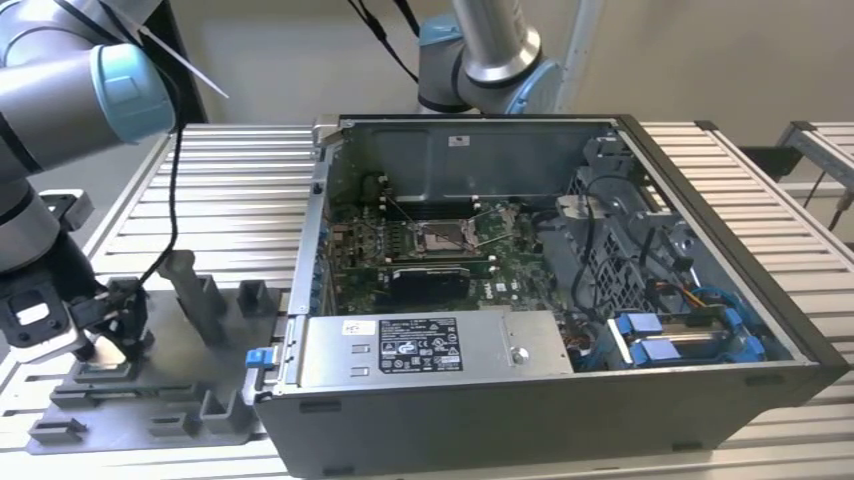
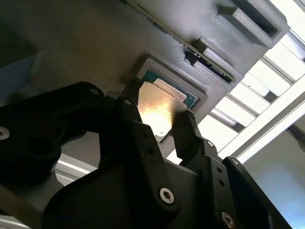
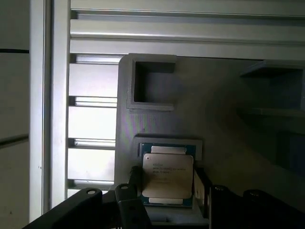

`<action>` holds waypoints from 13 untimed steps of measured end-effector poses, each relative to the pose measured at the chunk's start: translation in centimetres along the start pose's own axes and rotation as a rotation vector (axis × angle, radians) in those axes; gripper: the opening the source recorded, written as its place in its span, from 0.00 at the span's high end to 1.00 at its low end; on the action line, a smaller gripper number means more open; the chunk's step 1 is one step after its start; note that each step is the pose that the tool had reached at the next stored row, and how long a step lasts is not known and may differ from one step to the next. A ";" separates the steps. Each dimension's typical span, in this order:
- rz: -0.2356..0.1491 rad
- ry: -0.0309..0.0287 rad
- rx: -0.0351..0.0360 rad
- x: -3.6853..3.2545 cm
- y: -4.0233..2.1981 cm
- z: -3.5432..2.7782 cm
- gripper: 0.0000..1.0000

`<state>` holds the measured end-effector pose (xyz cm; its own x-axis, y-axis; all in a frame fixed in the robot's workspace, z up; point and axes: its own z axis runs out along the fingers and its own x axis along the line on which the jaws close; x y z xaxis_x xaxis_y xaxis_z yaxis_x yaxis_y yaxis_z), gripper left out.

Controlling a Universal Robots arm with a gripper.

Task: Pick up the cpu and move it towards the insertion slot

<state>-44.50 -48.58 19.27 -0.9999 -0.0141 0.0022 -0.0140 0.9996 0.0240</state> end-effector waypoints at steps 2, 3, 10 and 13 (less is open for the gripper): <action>0.004 0.0011 -0.0006 0.03 0.00 -0.58 1.00; 0.006 0.0013 -0.0008 0.05 0.00 -0.88 1.00; 0.012 0.0016 -0.0010 0.22 0.05 -3.03 1.00; 0.012 0.0014 -0.0011 0.23 0.05 -3.10 1.00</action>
<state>-44.71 -48.60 22.37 -1.0000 -0.0020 0.0039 -0.0019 0.9997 0.0251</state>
